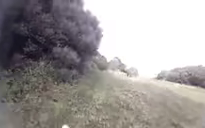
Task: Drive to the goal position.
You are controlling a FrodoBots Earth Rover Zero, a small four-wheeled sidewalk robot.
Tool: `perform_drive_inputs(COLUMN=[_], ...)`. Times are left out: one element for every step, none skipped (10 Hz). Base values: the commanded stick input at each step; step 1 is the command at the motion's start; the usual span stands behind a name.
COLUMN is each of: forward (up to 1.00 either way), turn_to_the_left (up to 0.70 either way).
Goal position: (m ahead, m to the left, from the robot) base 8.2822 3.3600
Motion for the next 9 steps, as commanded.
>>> perform_drive_inputs(forward=[0.85, 0.85, 0.85, 0.85, 0.85, 0.85, 0.85, 0.85, 0.85], turn_to_the_left=[-0.34, -0.34, -0.34, -0.34, -0.34, -0.34, -0.34, -0.34, -0.34])
